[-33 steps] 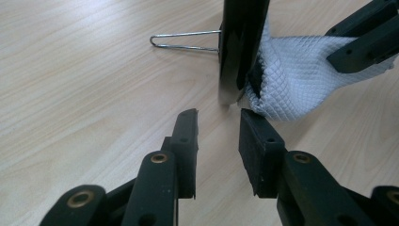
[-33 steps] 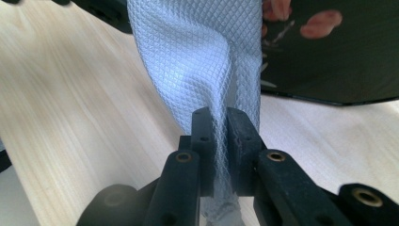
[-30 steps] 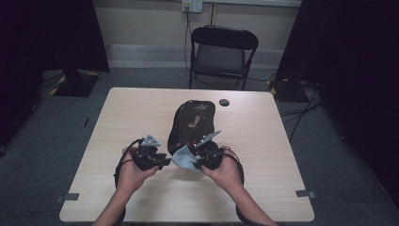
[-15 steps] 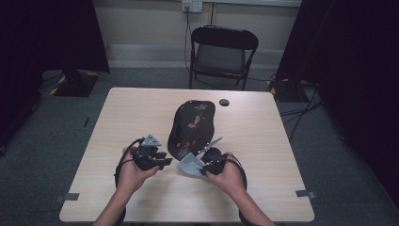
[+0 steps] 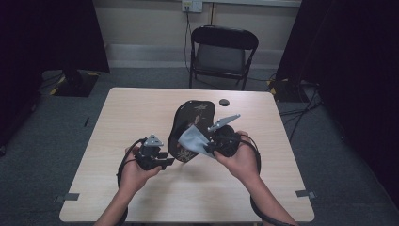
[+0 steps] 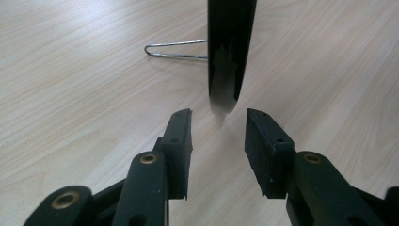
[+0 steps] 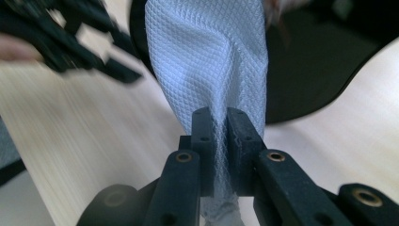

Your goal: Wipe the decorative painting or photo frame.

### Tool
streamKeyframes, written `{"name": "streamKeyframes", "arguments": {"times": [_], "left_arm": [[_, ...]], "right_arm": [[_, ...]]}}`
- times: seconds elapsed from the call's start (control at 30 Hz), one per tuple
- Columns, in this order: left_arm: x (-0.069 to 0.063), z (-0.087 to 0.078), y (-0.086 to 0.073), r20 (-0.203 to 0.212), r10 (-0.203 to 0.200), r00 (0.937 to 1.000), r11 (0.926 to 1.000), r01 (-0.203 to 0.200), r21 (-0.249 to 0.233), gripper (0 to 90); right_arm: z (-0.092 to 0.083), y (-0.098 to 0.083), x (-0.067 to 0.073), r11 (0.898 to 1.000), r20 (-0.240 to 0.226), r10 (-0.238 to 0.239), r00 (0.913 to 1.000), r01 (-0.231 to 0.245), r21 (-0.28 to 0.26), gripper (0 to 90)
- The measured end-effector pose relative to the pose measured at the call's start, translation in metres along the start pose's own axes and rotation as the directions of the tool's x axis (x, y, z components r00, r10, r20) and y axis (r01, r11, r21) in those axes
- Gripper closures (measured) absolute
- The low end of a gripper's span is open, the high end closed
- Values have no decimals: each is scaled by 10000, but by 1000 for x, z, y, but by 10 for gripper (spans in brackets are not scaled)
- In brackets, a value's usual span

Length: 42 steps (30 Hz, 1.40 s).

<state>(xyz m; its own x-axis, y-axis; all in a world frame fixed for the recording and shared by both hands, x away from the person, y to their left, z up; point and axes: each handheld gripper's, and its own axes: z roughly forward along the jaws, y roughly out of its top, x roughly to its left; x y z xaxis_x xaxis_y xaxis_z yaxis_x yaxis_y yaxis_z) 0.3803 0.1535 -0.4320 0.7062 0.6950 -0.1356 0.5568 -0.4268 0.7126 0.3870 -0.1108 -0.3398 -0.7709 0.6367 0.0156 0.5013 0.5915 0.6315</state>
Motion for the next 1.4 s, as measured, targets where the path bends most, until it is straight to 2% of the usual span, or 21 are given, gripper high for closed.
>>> {"name": "streamKeyframes", "arguments": {"times": [0.17, 0.27, 0.37, 0.43, 0.7, 1.03, 1.23, 1.4], "left_arm": [[0, 1, 0, 33, 0, 10000, 10000, 0, -56, 616], [0, 1, 0, 19, -54, 10000, 10000, 54, -54, 616], [0, 0, 0, 31, -97, 9999, 9999, 98, -107, 615], [1, 0, 0, 53, -40, 10000, 10000, 40, -53, 615], [2, -1, 0, 24, -84, 10000, 9999, 84, -100, 607], [1, -1, -1, 18, -98, 10000, 9999, 98, -39, 590], [2, -2, -1, -13, -85, 10000, 10000, 85, -45, 582], [1, -2, -2, -49, -230, 9997, 9997, 229, -74, 566]], "right_arm": [[-22, 27, 6, 9968, 119, -234, 9997, 243, -761, 829], [-24, 35, 7, 9960, 184, -261, 9995, 276, -850, 828], [-17, 36, 6, 9975, 173, -238, 9996, 249, -669, 828], [-10, 33, 5, 9984, 153, -258, 9996, 265, -492, 829], [30, -3, -1, 9992, -172, 166, 9997, -159, 375, 828], [81, -45, -1, 9857, -310, 650, 9974, -593, 1580, 828], [94, -60, -3, 9781, -354, 804, 9961, -720, 1955, 828], [93, -63, -3, 9760, -330, 776, 9964, -691, 2066, 828]]}}
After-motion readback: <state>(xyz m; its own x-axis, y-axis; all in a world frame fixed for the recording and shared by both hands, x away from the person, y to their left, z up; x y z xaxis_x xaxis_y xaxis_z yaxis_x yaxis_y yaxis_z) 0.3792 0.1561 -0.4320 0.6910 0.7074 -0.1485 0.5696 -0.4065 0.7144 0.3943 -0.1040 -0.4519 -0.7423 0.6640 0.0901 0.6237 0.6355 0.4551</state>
